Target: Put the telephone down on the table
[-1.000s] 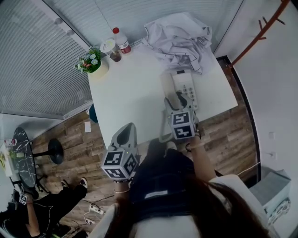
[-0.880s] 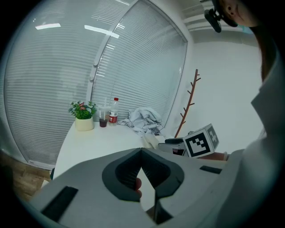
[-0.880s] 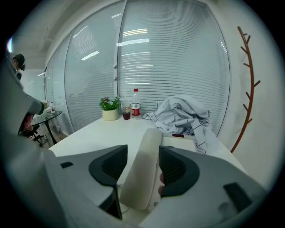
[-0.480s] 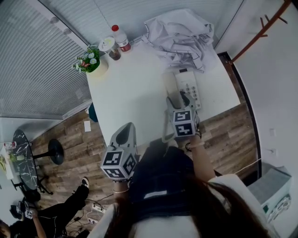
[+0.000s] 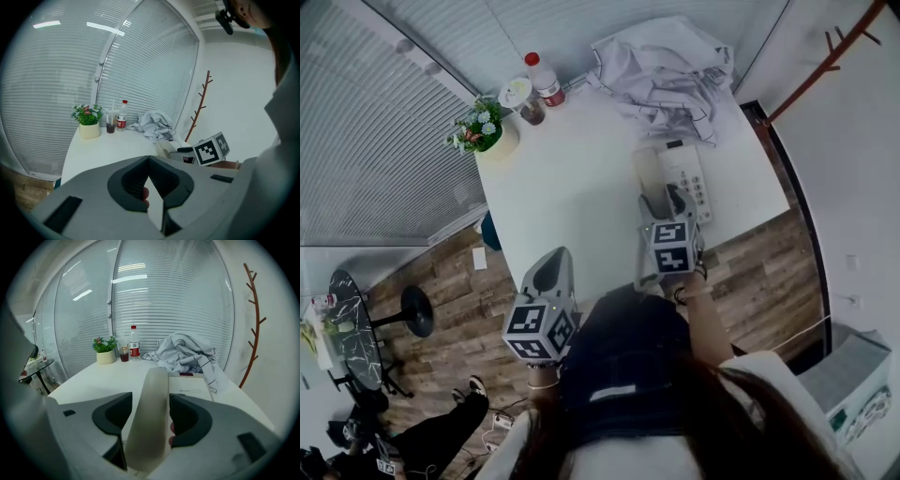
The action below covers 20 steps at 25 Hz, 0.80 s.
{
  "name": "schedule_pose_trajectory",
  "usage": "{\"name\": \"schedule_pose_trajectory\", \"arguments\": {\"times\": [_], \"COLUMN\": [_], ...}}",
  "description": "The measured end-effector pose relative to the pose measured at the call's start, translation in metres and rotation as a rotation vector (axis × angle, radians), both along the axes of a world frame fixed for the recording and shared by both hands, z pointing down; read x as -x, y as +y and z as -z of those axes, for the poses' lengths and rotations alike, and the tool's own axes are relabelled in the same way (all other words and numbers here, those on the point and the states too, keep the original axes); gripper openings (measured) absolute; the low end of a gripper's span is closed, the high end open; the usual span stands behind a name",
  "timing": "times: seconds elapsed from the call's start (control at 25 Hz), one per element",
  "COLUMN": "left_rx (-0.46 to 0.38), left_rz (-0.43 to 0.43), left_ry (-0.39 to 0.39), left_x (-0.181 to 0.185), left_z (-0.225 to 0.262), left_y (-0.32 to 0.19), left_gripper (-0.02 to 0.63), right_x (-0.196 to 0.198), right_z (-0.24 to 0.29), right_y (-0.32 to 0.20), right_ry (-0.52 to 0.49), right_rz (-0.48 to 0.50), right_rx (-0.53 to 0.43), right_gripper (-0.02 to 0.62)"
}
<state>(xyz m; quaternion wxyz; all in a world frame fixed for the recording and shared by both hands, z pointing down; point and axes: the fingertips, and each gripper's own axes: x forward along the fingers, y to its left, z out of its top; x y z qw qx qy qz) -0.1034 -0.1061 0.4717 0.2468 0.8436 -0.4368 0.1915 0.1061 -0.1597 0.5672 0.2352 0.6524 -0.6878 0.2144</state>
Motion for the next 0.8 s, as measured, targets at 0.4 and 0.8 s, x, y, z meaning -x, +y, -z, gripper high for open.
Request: {"name": "schedule_pose_trajectory", "arguments": {"times": [0.4, 0.8], "left_rx": [0.002, -0.005], "left_rz": [-0.026, -0.019], "left_ry": [-0.018, -0.039], "left_x": [0.002, 0.006], "left_z": [-0.003, 0.000], "left_y": [-0.012, -0.019], "left_gripper": [0.000, 0.000], "right_x": [0.000, -0.002], "right_z": [-0.010, -0.021], "right_y": [-0.006, -0.014], "right_ry": [-0.007, 0.010], "right_rz": [-0.038, -0.042], "right_rx": [0.011, 0.030], "right_gripper": [0.258, 0.224]}}
